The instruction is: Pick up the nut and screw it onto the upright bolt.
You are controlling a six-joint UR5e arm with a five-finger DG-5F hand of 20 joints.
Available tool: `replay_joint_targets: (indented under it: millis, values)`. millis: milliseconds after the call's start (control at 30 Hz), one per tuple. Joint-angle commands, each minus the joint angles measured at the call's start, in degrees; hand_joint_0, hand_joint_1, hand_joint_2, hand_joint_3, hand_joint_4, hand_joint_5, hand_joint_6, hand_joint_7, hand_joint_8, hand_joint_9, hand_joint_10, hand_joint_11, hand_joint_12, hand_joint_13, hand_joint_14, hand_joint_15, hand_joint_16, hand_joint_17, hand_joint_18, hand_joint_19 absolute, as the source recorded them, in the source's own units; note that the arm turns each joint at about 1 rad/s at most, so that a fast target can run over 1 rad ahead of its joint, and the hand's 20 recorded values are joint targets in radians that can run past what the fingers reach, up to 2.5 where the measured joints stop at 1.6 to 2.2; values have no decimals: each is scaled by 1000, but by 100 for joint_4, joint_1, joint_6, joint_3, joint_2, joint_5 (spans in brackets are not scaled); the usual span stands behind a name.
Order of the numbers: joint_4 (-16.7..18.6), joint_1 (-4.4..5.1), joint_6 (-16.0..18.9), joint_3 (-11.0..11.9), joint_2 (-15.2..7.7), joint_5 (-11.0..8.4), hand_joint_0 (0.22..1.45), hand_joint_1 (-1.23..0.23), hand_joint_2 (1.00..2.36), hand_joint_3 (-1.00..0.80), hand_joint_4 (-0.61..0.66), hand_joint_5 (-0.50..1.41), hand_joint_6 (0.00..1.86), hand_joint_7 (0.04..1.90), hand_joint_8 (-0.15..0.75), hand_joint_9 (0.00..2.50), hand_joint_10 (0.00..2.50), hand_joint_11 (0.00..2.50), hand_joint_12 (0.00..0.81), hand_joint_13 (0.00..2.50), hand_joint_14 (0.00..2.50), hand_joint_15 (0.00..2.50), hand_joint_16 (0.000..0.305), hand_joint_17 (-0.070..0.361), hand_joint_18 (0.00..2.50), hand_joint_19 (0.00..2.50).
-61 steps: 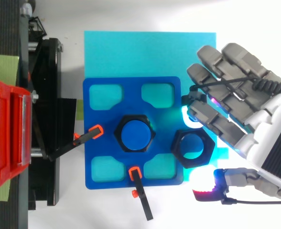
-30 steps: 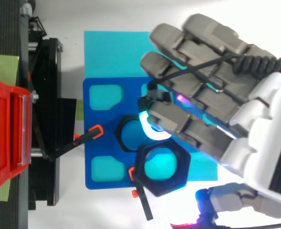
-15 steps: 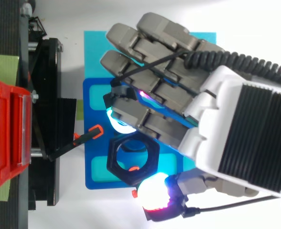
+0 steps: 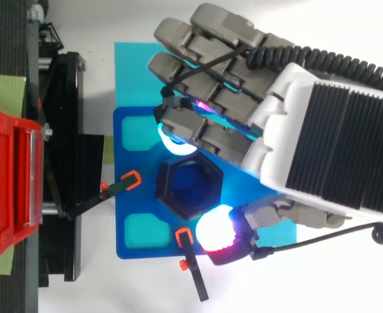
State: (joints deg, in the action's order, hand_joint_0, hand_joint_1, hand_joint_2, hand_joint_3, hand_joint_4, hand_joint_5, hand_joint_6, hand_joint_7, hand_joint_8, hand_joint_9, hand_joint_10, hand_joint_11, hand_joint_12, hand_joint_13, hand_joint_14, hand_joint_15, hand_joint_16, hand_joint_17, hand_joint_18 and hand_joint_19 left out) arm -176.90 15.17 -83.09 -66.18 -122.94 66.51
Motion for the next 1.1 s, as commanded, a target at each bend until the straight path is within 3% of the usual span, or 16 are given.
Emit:
replay_joint_targets:
  millis: [0,300,1067]
  values:
    - [-11,-23,4,-18,7,3,534,-650,1000,-500,340,-149,501,1305,320,393,0,0,406,173,0,0,54,122,82,0]
    - [-11,-50,4,-18,7,3,534,-650,1000,-500,335,-149,501,1301,322,393,0,0,406,173,0,0,54,121,82,0]
    - [112,12,-14,35,-2,3,534,-649,1000,-500,335,-150,501,1303,321,395,0,0,405,174,0,0,54,122,82,0]
